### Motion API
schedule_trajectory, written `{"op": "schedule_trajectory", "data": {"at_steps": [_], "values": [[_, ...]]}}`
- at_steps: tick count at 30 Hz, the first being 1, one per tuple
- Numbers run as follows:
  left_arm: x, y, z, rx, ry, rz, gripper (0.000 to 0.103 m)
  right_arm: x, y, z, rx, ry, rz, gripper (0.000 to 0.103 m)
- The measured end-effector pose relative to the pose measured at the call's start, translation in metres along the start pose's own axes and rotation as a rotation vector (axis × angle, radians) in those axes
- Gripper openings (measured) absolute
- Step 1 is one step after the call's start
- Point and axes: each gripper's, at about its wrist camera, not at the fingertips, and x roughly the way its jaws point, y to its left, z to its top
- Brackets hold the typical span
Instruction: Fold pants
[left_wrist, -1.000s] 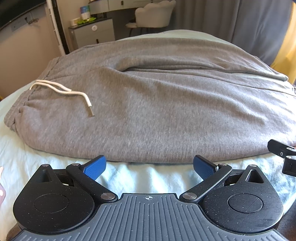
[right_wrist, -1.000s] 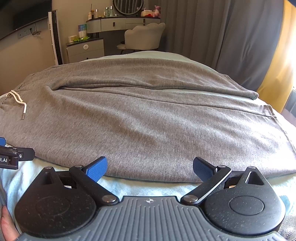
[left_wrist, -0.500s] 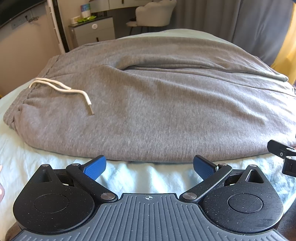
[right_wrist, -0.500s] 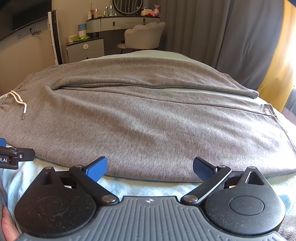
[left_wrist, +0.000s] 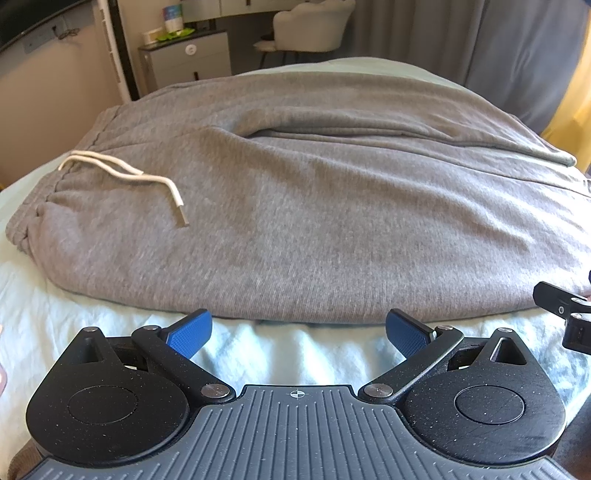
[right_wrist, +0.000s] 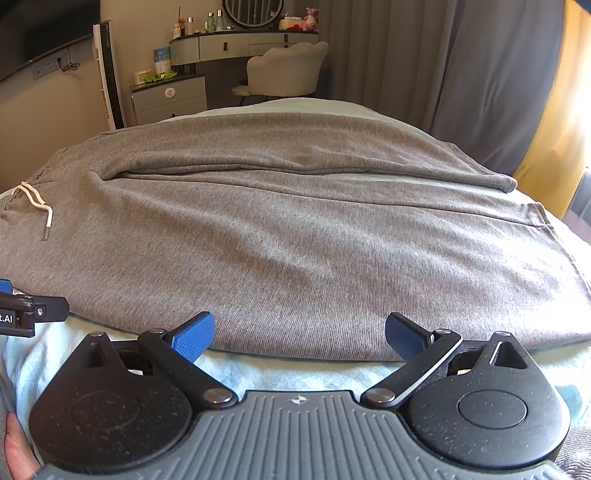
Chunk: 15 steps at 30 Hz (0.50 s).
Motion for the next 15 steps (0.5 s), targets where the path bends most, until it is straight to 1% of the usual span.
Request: {"op": "schedule_trajectory", "data": {"at_steps": [15], "values": [[0.0003, 0.0003, 0.0006, -0.004, 0.005, -0.001, 0.103, 0.0003, -0.0002, -0.0001, 0.007, 0.005, 0.003, 0.099]]}}
